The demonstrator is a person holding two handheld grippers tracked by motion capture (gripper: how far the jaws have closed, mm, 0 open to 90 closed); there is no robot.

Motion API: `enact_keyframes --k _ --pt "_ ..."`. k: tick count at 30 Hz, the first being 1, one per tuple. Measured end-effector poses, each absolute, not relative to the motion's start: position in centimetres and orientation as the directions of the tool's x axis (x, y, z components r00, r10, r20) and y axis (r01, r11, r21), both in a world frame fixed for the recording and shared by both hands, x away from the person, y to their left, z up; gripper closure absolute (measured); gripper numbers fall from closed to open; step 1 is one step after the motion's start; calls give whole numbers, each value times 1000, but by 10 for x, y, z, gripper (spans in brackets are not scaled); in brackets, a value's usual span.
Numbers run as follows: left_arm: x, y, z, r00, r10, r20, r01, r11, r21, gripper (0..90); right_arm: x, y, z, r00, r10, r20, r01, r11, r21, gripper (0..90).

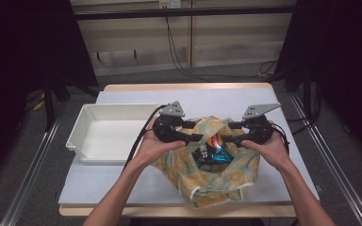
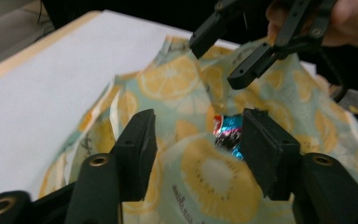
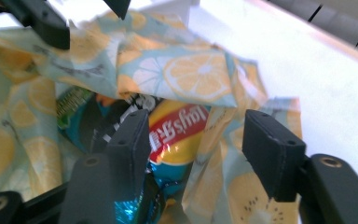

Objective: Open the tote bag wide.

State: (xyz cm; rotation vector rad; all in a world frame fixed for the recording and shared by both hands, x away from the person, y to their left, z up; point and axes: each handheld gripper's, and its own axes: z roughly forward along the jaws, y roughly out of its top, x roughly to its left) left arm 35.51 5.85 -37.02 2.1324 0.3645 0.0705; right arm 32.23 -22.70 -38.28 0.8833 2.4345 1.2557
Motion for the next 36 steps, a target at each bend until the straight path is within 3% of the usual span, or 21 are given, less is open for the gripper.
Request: enact_keyframes --k 4,9,13,14,16,17,20,23,24,27,29,31,33,36 --pt "357 46 -391 952 299 -60 233 -587 775 260 329 -226 -393 -781 623 49 419 464 781 370" --pt "361 47 -401 954 292 -71 246 -626 740 188 340 -227 -404 -756 655 8 440 498 747 357" --pt "353 49 -393 961 263 -89 232 -584 778 188 350 -233 -411 -744 668 24 465 491 737 559" --pt "350 48 -389 963 254 -94 228 -572 788 188 352 -233 -413 -744 667 35 472 488 735 691" --pt "345 47 -383 967 234 -100 217 -554 804 175 356 -232 -414 -753 657 49 466 478 745 861" --pt "342 46 -380 971 220 -90 199 -546 814 175 359 -231 -414 -757 650 71 467 461 755 900" --pt "338 41 -378 974 205 -95 195 -551 812 153 370 -229 -410 -746 661 83 464 426 776 900" --pt "340 36 -388 967 243 -69 203 -585 785 150 381 -224 -404 -743 662 101 462 398 793 900" --pt "342 36 -394 964 262 -53 207 -605 769 178 384 -222 -402 -744 660 105 459 391 798 900" --pt "352 44 -405 951 307 -42 232 -618 751 378 392 -219 -401 -748 652 127 462 374 804 900" --pt "358 55 -409 946 321 -47 244 -607 756 623 396 -218 -403 -748 652 127 468 382 797 900" --pt "364 67 -408 940 334 -62 260 -590 764 797 401 -217 -404 -742 659 128 476 382 792 900" --pt "368 79 -406 930 362 -70 279 -568 774 871 403 -217 -405 -737 664 129 478 376 794 900" --pt "375 100 -403 916 397 -62 299 -569 766 884 407 -219 -408 -723 678 133 487 363 795 872"
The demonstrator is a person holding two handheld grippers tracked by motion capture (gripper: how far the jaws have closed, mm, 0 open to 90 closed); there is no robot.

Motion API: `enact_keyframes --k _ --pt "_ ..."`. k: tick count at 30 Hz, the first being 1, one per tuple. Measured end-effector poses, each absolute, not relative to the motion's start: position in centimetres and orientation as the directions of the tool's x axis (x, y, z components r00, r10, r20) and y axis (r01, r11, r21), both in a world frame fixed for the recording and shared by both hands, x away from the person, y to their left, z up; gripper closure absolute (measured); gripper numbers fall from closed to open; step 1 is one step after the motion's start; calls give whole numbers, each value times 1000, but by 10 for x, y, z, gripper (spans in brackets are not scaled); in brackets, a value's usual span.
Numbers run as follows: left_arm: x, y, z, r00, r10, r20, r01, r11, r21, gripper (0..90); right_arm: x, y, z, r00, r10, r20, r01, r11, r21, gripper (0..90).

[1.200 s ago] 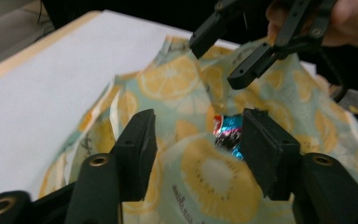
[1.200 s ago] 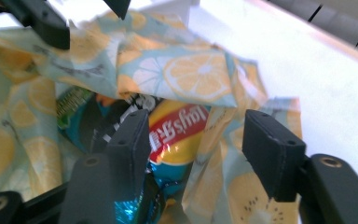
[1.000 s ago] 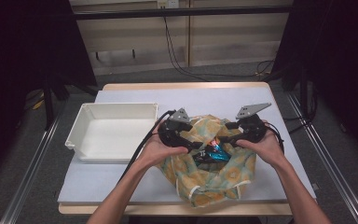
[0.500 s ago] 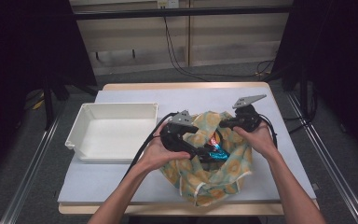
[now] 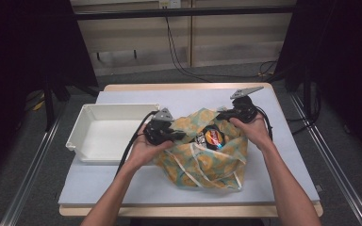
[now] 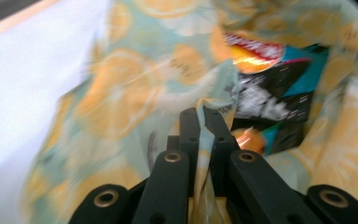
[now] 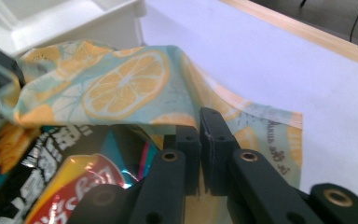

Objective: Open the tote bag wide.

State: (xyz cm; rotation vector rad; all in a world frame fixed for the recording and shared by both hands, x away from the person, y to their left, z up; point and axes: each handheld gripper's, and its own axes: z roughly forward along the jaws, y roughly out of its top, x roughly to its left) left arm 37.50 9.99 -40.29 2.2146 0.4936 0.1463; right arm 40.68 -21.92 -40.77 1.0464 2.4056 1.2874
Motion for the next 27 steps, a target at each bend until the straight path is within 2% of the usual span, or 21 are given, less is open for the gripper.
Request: enact_keyframes --k 8,10,12,18,19,23,27 --pt "373 127 -405 887 456 -73 345 -547 763 891 409 -223 -423 -705 699 121 520 392 759 870" --pt "374 130 -407 872 482 -88 367 -524 769 886 406 -226 -424 -698 706 120 522 385 761 833" --pt "371 128 -407 882 462 -95 353 -514 782 871 403 -229 -424 -694 711 112 520 387 761 782" --pt "372 129 -403 889 434 -144 358 -464 810 624 384 -234 -406 -711 697 98 486 385 785 557" --pt "371 129 -401 889 432 -151 361 -459 812 566 379 -234 -401 -714 694 90 475 385 791 549" --pt "365 125 -390 896 422 -137 337 -449 828 449 362 -235 -388 -725 684 82 447 378 811 478" --pt "359 120 -372 915 387 -113 293 -445 846 420 344 -239 -375 -740 669 69 412 369 833 466"
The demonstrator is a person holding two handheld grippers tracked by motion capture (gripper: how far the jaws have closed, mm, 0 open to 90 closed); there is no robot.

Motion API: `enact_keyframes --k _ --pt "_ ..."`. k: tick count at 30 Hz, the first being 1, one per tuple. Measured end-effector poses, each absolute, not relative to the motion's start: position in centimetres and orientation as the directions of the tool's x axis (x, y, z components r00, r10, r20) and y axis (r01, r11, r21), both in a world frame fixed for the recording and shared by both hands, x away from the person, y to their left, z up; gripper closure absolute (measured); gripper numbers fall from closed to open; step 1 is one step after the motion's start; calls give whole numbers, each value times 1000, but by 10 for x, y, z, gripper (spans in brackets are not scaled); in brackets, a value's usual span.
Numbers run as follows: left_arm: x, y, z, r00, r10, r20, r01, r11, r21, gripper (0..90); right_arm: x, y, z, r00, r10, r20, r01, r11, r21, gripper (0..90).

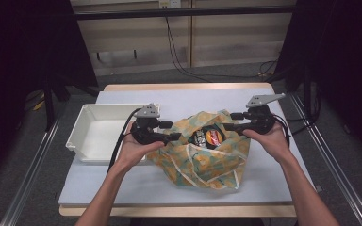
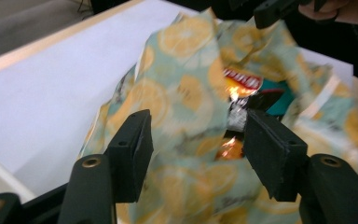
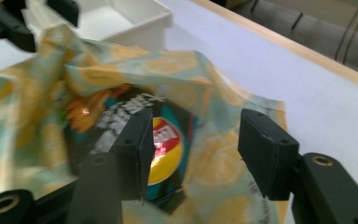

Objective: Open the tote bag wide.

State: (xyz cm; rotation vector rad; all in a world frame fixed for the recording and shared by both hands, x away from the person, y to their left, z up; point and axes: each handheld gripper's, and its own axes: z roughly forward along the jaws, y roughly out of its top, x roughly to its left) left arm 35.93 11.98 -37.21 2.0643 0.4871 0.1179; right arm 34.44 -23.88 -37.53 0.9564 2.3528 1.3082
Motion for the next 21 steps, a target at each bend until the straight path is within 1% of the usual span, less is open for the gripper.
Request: enact_keyframes --k 2,3,4,5,8,10,12,15,16,17,18,20,21 --pt "358 116 -365 919 383 -94 275 -450 850 419 335 -238 -371 -766 636 91 407 371 835 477" --pt "360 111 -362 920 377 -105 277 -438 856 417 332 -237 -371 -772 628 94 409 378 830 481" --pt "362 105 -360 922 374 -100 272 -443 854 416 328 -233 -372 -786 611 89 410 408 816 495" --pt "363 100 -359 923 375 -91 267 -451 852 416 322 -228 -374 -799 595 85 407 431 805 495" --pt "369 82 -360 920 385 -77 268 -472 840 398 312 -219 -378 -825 558 88 389 448 805 478" --pt "374 71 -364 918 384 -96 284 -469 836 391 305 -213 -381 -839 537 86 375 456 807 465" --pt "377 58 -368 924 367 -105 293 -506 812 351 300 -207 -386 -853 516 79 362 476 802 448" --pt "382 44 -376 932 351 -90 286 -560 777 301 297 -201 -393 -862 501 79 358 490 794 434" --pt "385 39 -381 926 367 -89 303 -583 754 287 296 -199 -396 -862 499 84 363 493 791 424" --pt "386 37 -383 922 380 -78 305 -588 749 284 295 -196 -400 -870 486 84 359 506 784 418" --pt "387 36 -386 925 373 -75 301 -598 743 289 294 -195 -402 -872 482 82 356 513 781 413" --pt "389 34 -390 924 377 -63 301 -616 728 374 291 -193 -406 -878 472 84 356 524 773 426" --pt "391 35 -391 921 384 -62 307 -620 722 440 290 -193 -408 -878 472 85 361 532 766 437"
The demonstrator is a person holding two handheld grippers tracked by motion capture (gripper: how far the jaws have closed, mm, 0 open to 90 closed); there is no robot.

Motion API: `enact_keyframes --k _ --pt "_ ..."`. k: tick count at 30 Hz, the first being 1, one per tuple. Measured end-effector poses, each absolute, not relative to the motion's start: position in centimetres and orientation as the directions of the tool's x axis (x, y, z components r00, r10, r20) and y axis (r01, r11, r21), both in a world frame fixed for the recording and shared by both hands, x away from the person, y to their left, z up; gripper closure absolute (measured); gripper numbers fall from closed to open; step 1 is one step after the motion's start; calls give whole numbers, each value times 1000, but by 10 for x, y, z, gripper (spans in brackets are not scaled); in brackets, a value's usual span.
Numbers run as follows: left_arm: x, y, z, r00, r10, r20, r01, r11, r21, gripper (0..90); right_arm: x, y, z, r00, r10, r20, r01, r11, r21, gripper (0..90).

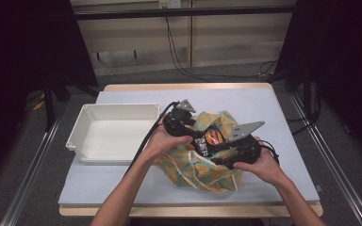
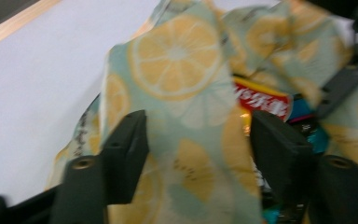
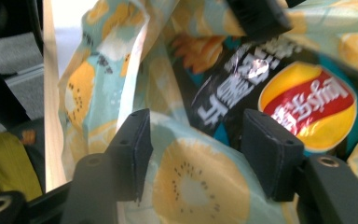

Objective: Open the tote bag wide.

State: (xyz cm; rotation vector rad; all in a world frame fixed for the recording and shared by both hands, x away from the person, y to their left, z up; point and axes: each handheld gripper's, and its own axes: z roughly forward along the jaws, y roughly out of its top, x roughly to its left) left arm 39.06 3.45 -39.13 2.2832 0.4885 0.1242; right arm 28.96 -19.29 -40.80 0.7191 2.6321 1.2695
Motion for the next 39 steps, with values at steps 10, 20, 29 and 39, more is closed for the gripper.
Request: enact_keyframes --k 10,20,29,39 --pt "406 40 -393 906 402 -130 362 -580 730 884 266 -197 -425 -902 411 128 367 578 729 854" --pt "417 43 -404 888 418 -189 412 -546 730 860 245 -219 -439 -886 435 161 401 543 738 900" --pt "408 43 -397 904 383 -190 384 -533 754 754 237 -232 -445 -862 484 149 428 539 726 900" --pt "389 52 -385 910 363 -199 366 -481 796 515 237 -237 -435 -851 506 143 418 486 767 701"
